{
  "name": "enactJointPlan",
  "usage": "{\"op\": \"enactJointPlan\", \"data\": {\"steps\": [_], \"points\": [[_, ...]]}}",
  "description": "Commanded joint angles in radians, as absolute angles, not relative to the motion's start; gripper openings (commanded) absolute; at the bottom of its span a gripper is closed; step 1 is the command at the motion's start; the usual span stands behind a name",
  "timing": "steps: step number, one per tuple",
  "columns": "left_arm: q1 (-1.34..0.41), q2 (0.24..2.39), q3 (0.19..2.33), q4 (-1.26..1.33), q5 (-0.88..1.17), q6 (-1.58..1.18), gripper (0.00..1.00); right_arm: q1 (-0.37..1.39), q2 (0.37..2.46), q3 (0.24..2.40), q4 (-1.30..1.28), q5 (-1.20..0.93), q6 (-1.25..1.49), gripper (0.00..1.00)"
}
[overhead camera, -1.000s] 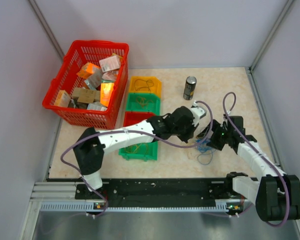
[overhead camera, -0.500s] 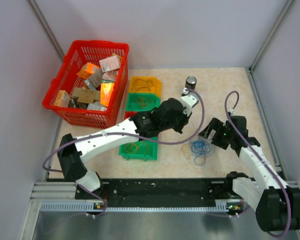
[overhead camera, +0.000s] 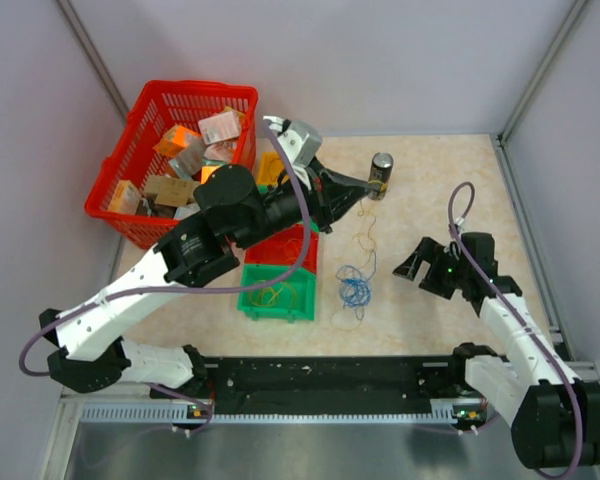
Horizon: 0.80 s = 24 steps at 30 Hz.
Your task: Untangle the cables
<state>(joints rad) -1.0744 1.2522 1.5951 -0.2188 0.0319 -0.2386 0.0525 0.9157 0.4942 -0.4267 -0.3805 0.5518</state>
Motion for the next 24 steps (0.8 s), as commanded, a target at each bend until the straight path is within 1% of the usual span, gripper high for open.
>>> {"op": "enactJointPlan", "data": {"steps": [1, 5, 8, 11, 14, 17, 19, 20, 21, 23, 24], "points": [[-1.06, 1.338, 1.664, -0.236, -0.028, -0.29, 0.0, 0.089, 0.865, 0.52, -0.325, -0.566, 0.528, 0.93], [-1.058, 1.321, 1.655, -0.154, 0.043, -0.308, 0.0, 0.237, 0.864, 0.502, -0.249, -0.561, 0.541, 0.93], [-1.058, 1.316, 1.674, -0.143, 0.066, -0.314, 0.0, 0.333, 0.887, 0.462, -0.094, -0.564, 0.609, 0.93], [-1.058, 1.316, 1.69, -0.146, 0.064, -0.314, 0.0, 0.431, 0.971, 0.449, 0.053, -0.563, 0.659, 0.92], [-1.058, 1.315, 1.71, -0.153, 0.074, -0.318, 0.0, 0.52, 1.081, 0.471, 0.077, -0.497, 0.689, 0.89], [-1.057, 1.31, 1.727, -0.149, 0.083, -0.319, 0.0, 0.534, 1.167, 0.457, 0.126, -0.479, 0.735, 0.8], [-1.057, 1.307, 1.743, -0.147, 0.081, -0.316, 0.0, 0.532, 1.189, 0.442, 0.112, -0.416, 0.755, 0.75], [-1.058, 1.304, 1.752, -0.146, 0.083, -0.313, 0.0, 0.532, 1.189, 0.439, 0.086, -0.387, 0.756, 0.7], [-1.057, 1.301, 1.761, -0.143, 0.086, -0.31, 0.0, 0.532, 1.183, 0.445, 0.04, -0.33, 0.752, 0.65], [-1.057, 1.286, 1.775, -0.134, 0.089, -0.293, 0.0, 0.531, 1.155, 0.462, -0.082, -0.195, 0.739, 0.52], [-1.057, 1.269, 1.778, -0.127, 0.086, -0.282, 0.0, 0.522, 1.134, 0.469, -0.139, -0.128, 0.735, 0.43]]}}
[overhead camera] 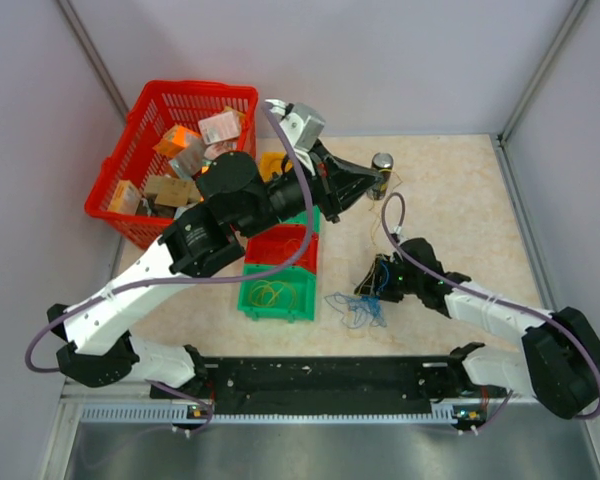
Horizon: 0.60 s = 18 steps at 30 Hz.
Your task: Untangle the cables
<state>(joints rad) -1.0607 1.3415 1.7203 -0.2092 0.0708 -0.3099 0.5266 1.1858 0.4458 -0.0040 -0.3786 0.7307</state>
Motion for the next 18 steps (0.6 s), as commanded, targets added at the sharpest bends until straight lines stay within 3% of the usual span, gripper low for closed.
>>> {"op": "enactJointPlan", "data": {"steps": [1, 6, 13, 18], "points": [[-1.058, 1.256, 1.784, -0.124, 0.084, -0.27, 0.0, 0.509, 1.112, 0.471, -0.185, -0.065, 0.733, 0.36], [-1.058, 1.172, 1.807, -0.107, 0.051, -0.21, 0.0, 0.327, 1.002, 0.445, -0.308, -0.003, 0.746, 0.28], [-1.058, 1.106, 1.773, -0.095, -0.038, -0.172, 0.0, 0.077, 0.951, 0.488, -0.477, 0.181, 0.715, 0.31], [-1.057, 1.088, 1.753, -0.101, -0.1, -0.155, 0.0, -0.118, 0.927, 0.502, -0.489, 0.198, 0.675, 0.35]]}}
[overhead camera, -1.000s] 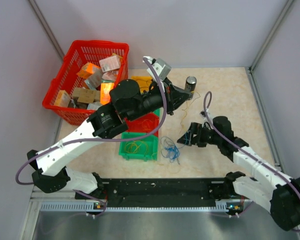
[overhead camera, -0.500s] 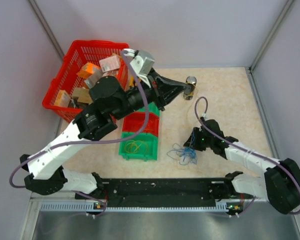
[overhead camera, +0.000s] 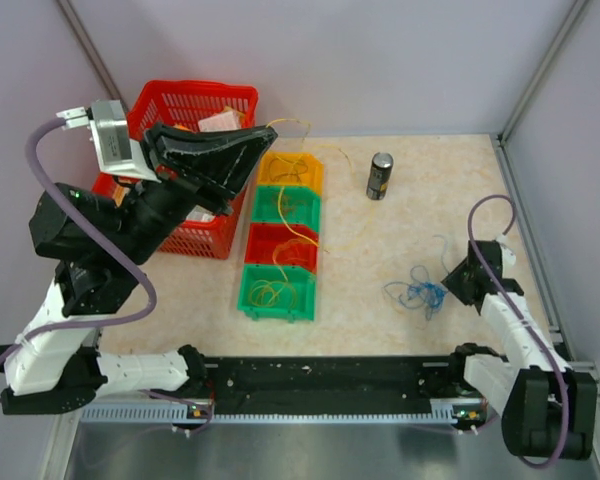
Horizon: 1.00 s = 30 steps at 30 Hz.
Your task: Untangle the cables
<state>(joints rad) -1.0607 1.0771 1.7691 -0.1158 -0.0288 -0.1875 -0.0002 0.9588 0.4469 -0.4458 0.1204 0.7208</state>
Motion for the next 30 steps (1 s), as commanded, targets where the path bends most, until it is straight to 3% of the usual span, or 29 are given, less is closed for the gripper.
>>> {"op": "enactJointPlan", "data": {"steps": [1, 6, 9, 14, 22, 30], "points": [[-1.058, 1.077, 1.74, -0.092, -0.106, -0.152, 0.0, -0.129, 0.925, 0.509, -0.492, 0.205, 0.66, 0.37], [-1.057, 1.094, 1.712, -0.133, -0.135, -0.152, 0.0, -0.129, 0.882, 0.538, -0.477, 0.051, 0.588, 0.59], [-1.057, 1.112, 1.683, -0.173, -0.195, -0.161, 0.0, -0.127, 0.858, 0.526, -0.44, -0.093, 0.563, 0.66], [-1.057, 1.114, 1.609, -0.297, -0.336, -0.192, 0.0, -0.127, 0.85, 0.511, -0.434, -0.15, 0.54, 0.69], [-1.058, 1.02, 1.464, -0.448, -0.333, -0.291, 0.0, -0.127, 0.891, 0.52, -0.417, -0.187, 0.525, 0.69], [-1.057, 0.997, 1.327, -0.537, -0.495, -0.345, 0.0, -0.127, 0.908, 0.508, -0.403, -0.229, 0.52, 0.68]]}}
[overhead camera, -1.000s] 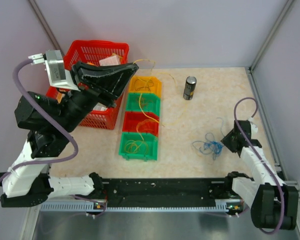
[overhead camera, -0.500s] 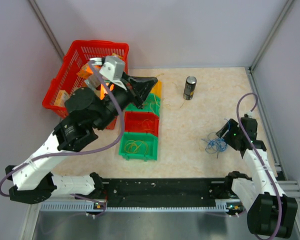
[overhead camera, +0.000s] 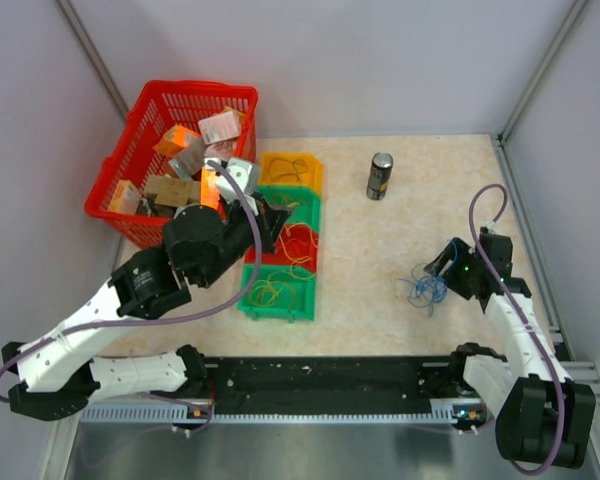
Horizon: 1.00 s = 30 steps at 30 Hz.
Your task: Untangle the cables
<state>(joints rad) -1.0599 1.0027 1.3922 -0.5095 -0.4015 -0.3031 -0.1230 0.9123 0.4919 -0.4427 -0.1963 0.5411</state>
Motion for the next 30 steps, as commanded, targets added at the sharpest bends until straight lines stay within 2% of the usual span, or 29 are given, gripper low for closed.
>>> {"op": "enactJointPlan", "data": {"steps": [1, 6, 11, 14, 17, 22, 30], "points": [[-1.057, 1.005, 1.307, -0.535, -0.506, -0.35, 0.0, -0.127, 0.907, 0.508, -0.402, -0.232, 0.522, 0.68], [-1.057, 1.046, 1.214, -0.552, -0.59, -0.469, 0.0, -0.127, 0.89, 0.502, -0.403, -0.235, 0.523, 0.68], [-1.057, 1.071, 1.105, -0.713, -0.791, -0.806, 0.0, -0.127, 0.887, 0.497, -0.402, -0.239, 0.523, 0.68], [-1.057, 1.1, 1.016, -0.745, -0.877, -0.922, 0.0, -0.127, 0.897, 0.502, -0.399, -0.242, 0.522, 0.68], [-1.054, 1.175, 1.002, -0.885, -0.929, -1.098, 0.0, -0.127, 0.903, 0.506, -0.4, -0.248, 0.518, 0.68], [-1.045, 1.288, 0.997, -1.063, -0.876, -1.353, 0.0, -0.127, 0.896, 0.499, -0.399, -0.255, 0.518, 0.68], [-1.002, 1.264, 0.838, -0.747, -0.683, -1.22, 0.0, -0.127, 0.894, 0.495, -0.399, -0.265, 0.522, 0.68]]}}
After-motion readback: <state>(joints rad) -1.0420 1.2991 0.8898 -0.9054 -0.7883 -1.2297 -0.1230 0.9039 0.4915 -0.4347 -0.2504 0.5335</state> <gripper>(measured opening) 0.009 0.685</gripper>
